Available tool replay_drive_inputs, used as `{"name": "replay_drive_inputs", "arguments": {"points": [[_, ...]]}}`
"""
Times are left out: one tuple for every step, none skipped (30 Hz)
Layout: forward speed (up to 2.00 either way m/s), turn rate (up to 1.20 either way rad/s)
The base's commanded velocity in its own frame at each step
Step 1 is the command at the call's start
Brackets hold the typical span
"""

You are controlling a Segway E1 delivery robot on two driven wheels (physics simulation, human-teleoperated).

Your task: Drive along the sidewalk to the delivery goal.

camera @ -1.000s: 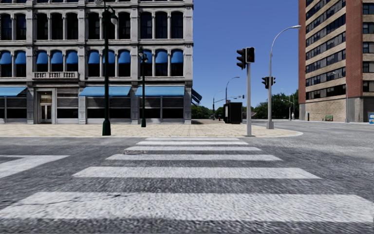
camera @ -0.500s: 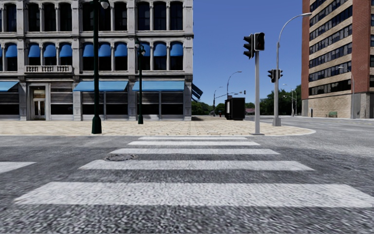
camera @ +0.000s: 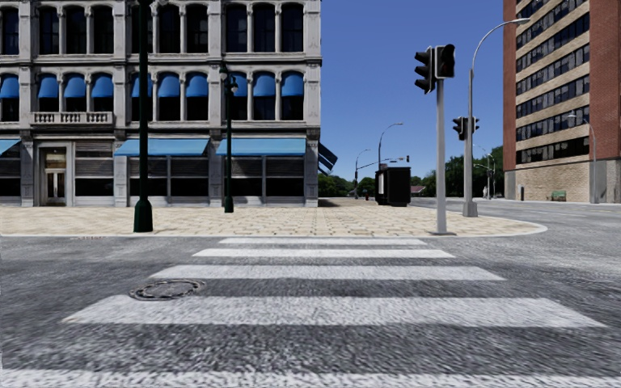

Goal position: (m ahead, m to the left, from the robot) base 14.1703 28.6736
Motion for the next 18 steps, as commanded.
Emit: {"name": "replay_drive_inputs", "arguments": {"points": [[1.48, 0.00], [1.48, 0.00], [1.48, 0.00], [1.48, 0.00], [1.48, 0.00], [1.48, 0.00], [1.48, 0.00], [1.48, 0.00], [1.48, 0.00], [1.48, 0.00], [1.48, 0.00], [1.50, 0.00], [2.00, 0.00], [2.00, 0.00], [2.00, 0.00], [2.00, 0.00], [2.00, 0.00], [2.00, 0.00]]}}
